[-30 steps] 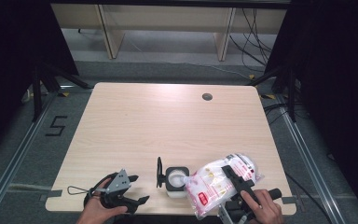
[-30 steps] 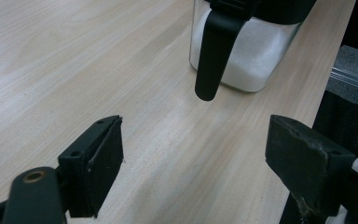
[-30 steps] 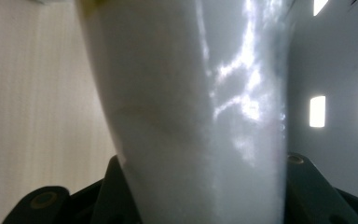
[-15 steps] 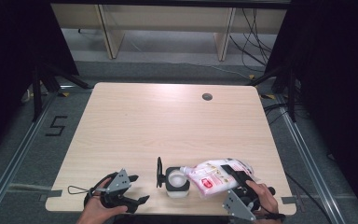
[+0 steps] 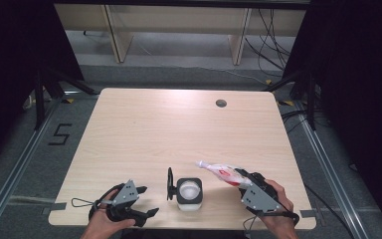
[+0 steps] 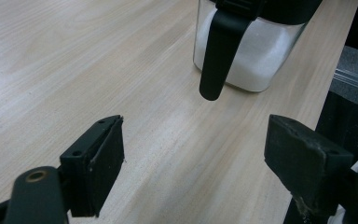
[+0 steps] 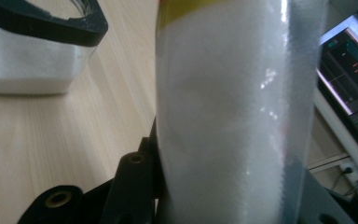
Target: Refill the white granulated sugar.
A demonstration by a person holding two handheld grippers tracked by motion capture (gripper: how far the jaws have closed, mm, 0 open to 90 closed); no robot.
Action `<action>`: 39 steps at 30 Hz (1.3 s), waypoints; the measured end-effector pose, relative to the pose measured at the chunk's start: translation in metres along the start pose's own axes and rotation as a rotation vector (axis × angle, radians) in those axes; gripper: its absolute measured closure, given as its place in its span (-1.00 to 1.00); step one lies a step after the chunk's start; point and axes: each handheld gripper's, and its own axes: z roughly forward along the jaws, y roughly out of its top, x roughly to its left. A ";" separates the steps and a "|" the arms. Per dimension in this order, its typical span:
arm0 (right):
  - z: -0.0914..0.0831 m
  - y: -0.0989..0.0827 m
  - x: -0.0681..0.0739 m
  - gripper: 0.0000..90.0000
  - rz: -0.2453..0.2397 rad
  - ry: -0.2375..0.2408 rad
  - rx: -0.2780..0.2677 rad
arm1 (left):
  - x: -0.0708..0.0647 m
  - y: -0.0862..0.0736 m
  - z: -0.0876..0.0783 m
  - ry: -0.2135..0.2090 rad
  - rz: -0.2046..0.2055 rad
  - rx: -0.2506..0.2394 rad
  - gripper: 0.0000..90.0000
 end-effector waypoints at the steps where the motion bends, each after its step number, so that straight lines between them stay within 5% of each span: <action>1: 0.002 -0.001 -0.001 0.49 0.017 0.006 -0.005 | -0.001 0.000 0.000 -0.004 -0.013 -0.008 -0.57; 2: 0.005 -0.002 -0.002 0.49 0.031 0.007 -0.008 | 0.001 0.000 0.000 -0.005 0.013 -0.006 -0.57; 5: 0.010 -0.006 -0.006 0.50 0.093 0.026 -0.026 | 0.001 -0.001 0.001 -0.009 -0.011 -0.028 -0.57; 8: 0.015 -0.013 -0.010 0.50 0.165 0.038 -0.045 | 0.001 0.001 0.000 -0.007 0.017 -0.009 -0.57; 9: 0.016 -0.015 -0.011 0.51 0.191 0.037 -0.047 | -0.002 0.000 0.000 -0.008 -0.024 -0.017 -0.57; 13: 0.017 -0.027 -0.015 0.51 0.268 0.040 -0.056 | -0.002 0.000 0.000 -0.008 -0.024 -0.019 -0.57; 20: 0.016 -0.038 -0.020 0.52 0.340 0.021 -0.085 | -0.002 0.000 0.000 -0.012 -0.024 -0.025 -0.57; 24: 0.013 -0.044 -0.020 0.52 0.377 0.011 -0.052 | -0.002 0.000 0.001 -0.009 -0.017 -0.023 -0.57; 26: 0.010 -0.047 -0.022 0.52 0.357 -0.005 -0.067 | -0.001 0.000 0.001 -0.009 -0.005 -0.018 -0.57; 29: 0.004 -0.050 -0.022 0.52 0.429 0.012 -0.058 | -0.002 0.000 0.001 -0.010 -0.006 -0.020 -0.57; 34: -0.003 -0.058 -0.024 0.50 0.466 -0.022 -0.058 | -0.002 0.000 0.000 -0.008 -0.024 -0.024 -0.57; 37: -0.007 -0.063 -0.025 0.49 0.528 -0.025 -0.048 | -0.002 0.000 0.000 -0.007 -0.014 -0.021 -0.57; 39: -0.007 -0.069 -0.029 0.48 0.507 -0.034 -0.079 | -0.002 0.000 0.000 -0.013 -0.007 -0.025 -0.57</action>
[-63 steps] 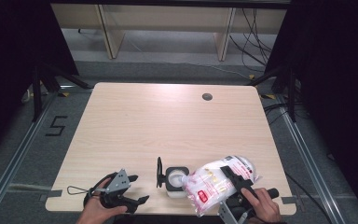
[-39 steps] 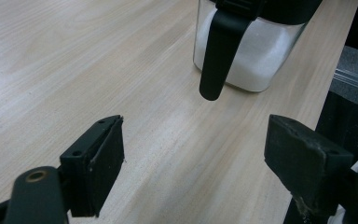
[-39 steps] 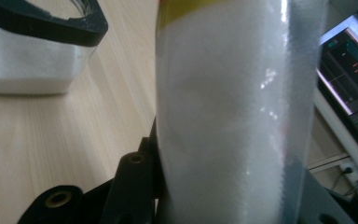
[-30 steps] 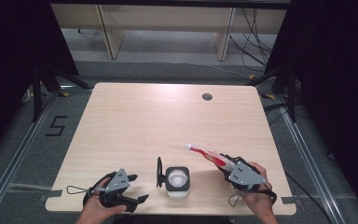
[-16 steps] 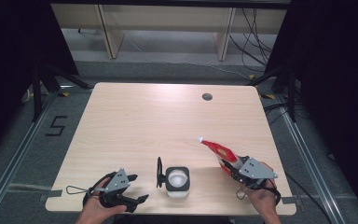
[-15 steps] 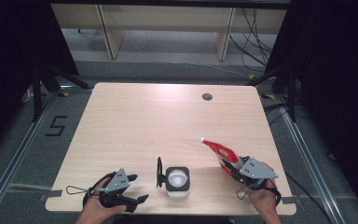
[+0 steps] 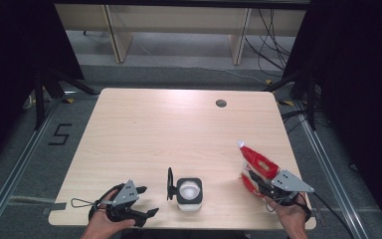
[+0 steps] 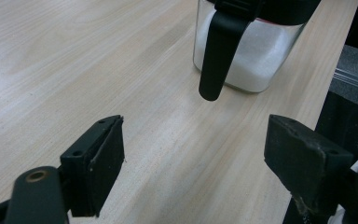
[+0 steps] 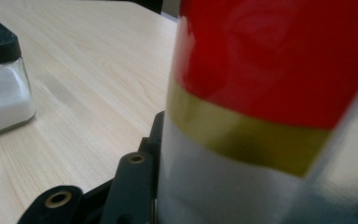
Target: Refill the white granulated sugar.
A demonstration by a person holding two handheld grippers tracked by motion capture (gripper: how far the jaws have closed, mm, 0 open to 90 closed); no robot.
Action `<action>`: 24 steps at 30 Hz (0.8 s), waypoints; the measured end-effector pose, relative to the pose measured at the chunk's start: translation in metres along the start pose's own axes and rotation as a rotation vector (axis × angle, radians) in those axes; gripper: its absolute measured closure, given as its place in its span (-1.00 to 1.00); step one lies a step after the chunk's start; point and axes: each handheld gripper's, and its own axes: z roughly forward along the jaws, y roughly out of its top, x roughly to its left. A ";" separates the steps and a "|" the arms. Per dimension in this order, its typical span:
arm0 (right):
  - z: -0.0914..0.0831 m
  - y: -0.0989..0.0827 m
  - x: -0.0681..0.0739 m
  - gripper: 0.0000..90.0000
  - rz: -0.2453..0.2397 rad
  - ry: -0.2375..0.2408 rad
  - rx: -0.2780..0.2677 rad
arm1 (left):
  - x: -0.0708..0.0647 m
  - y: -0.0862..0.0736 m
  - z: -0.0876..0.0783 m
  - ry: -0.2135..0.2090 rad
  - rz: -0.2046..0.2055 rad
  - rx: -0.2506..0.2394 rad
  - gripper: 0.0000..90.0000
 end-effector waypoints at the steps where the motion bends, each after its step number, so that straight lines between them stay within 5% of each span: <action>1: -0.001 -0.002 0.000 0.48 0.039 0.007 0.001 | 0.001 0.000 0.000 -0.001 0.017 -0.001 -0.57; 7: -0.007 -0.004 0.001 0.28 0.092 -0.022 0.010 | 0.000 0.000 -0.001 0.007 -0.005 0.009 -0.57; 10: -0.015 -0.005 0.005 0.14 0.160 -0.034 0.032 | 0.000 0.000 -0.001 0.002 0.007 0.001 -0.57; 11: -0.016 -0.006 0.003 0.11 0.132 -0.040 0.009 | 0.001 0.000 -0.001 -0.002 0.021 0.003 -0.57; 14: -0.022 -0.007 0.007 -0.04 0.206 -0.036 0.037 | 0.000 0.000 -0.001 0.006 -0.003 0.008 -0.57; 16: -0.023 -0.006 0.007 -0.07 0.164 -0.044 0.020 | 0.000 -0.001 -0.001 0.005 -0.011 0.000 -0.57; 24: -0.038 -0.006 0.020 -0.18 0.213 -0.062 0.065 | 0.000 0.000 -0.001 0.007 -0.013 -0.010 -0.57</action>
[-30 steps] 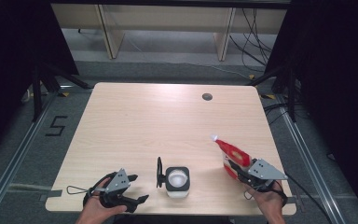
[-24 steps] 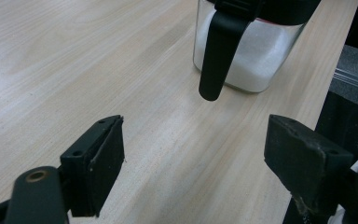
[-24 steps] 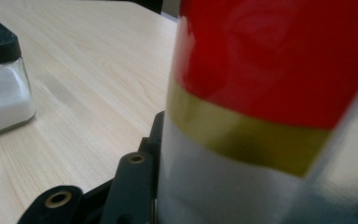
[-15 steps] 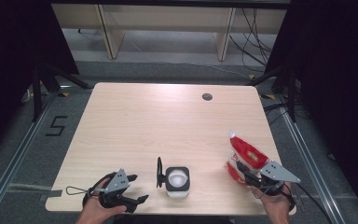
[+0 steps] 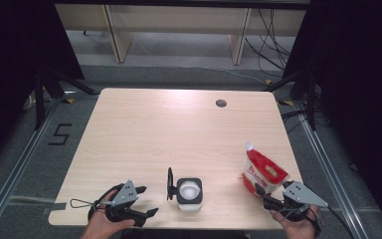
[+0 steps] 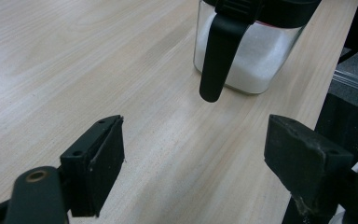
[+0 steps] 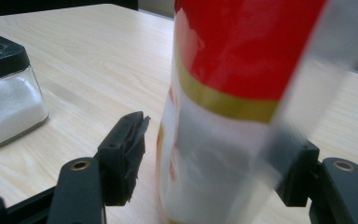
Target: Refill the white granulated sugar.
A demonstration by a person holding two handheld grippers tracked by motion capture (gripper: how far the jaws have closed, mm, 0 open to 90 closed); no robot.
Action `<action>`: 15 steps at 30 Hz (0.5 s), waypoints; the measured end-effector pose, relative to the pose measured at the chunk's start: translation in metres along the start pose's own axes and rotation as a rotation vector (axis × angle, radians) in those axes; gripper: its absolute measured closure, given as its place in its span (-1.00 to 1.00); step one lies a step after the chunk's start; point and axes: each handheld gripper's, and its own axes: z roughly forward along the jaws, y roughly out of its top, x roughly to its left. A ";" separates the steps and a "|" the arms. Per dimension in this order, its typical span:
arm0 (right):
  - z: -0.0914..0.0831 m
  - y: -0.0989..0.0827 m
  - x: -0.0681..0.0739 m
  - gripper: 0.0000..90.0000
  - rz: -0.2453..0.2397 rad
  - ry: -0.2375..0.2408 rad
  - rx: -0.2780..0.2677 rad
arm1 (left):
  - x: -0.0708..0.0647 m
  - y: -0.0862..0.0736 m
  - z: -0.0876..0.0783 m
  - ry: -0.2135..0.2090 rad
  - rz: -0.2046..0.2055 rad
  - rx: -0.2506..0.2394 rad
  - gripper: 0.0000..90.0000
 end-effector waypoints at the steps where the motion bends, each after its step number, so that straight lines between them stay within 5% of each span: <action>1: -0.002 -0.001 0.000 -0.18 0.006 0.002 0.012 | 0.001 0.001 0.000 -0.003 0.020 0.005 -0.57; 15: -0.017 -0.009 0.000 -0.25 0.033 -0.067 0.027 | 0.002 0.007 -0.005 -0.013 -0.015 -0.010 -0.55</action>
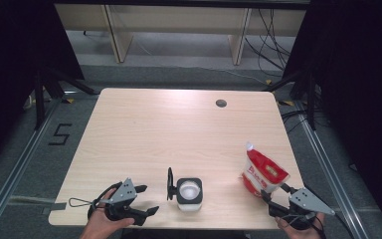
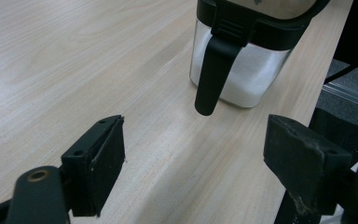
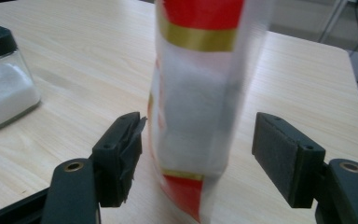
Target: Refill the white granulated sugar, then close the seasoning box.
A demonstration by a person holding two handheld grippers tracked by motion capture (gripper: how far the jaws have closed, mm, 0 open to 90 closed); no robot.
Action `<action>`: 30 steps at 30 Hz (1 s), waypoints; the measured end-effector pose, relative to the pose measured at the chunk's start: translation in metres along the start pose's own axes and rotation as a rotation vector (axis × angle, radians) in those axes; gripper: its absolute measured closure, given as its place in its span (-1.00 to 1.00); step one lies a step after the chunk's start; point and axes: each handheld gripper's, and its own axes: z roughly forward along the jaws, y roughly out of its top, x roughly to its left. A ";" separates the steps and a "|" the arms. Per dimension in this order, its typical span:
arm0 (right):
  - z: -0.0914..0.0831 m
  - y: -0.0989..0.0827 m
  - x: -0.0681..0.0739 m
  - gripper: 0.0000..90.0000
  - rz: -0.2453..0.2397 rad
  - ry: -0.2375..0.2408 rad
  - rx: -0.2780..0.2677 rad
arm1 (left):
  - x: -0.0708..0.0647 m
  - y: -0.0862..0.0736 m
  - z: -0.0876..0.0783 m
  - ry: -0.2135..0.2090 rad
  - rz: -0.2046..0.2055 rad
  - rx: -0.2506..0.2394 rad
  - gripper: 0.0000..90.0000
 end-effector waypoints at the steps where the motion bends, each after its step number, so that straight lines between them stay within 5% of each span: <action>1: -0.002 0.000 0.002 -0.25 0.030 0.001 0.014 | 0.000 0.000 0.001 0.000 -0.002 -0.009 -0.55; 2: -0.001 0.000 -0.001 -0.26 -0.005 0.001 0.002 | 0.000 0.000 0.000 0.002 -0.005 -0.006 -0.55; 7: -0.004 -0.003 0.002 -0.29 0.003 0.018 0.038 | -0.001 0.004 -0.002 -0.001 -0.017 -0.022 -0.55; 8: -0.006 -0.004 0.004 -0.30 0.035 0.021 0.047 | -0.001 0.006 -0.004 0.001 -0.004 -0.019 -0.55; 10: -0.006 -0.005 0.002 -0.32 0.013 0.026 0.032 | -0.001 0.008 -0.005 0.004 0.000 -0.024 -0.55; 12: -0.009 -0.007 0.005 -0.35 0.069 0.038 0.064 | -0.001 0.009 -0.005 -0.008 0.004 -0.043 -0.55; 13: -0.008 -0.008 0.003 -0.35 0.047 0.053 0.053 | -0.002 0.009 -0.005 0.003 -0.005 -0.041 -0.55; 14: -0.010 -0.008 0.006 -0.35 0.075 0.045 0.059 | -0.003 0.009 -0.006 -0.011 -0.009 -0.046 -0.55; 17: -0.013 -0.009 0.003 -0.35 0.031 0.039 0.038 | -0.003 0.011 -0.008 -0.013 0.002 -0.049 -0.55; 18: -0.015 -0.010 0.007 -0.35 0.069 0.047 0.052 | -0.004 0.011 -0.009 0.000 0.000 -0.048 -0.55; 21: -0.015 -0.010 0.007 -0.35 0.031 0.050 0.049 | -0.003 0.012 -0.012 0.001 0.007 -0.047 -0.56; 23: -0.017 -0.011 0.010 -0.36 0.065 0.047 0.068 | -0.003 0.013 -0.012 -0.010 0.008 -0.057 -0.56; 24: -0.016 -0.011 0.007 -0.36 0.030 0.043 0.057 | -0.002 0.013 -0.012 -0.013 0.022 -0.059 -0.57; 30: -0.015 -0.013 0.008 -0.32 0.039 0.062 0.090 | 0.000 0.015 -0.013 -0.007 0.027 -0.051 -0.51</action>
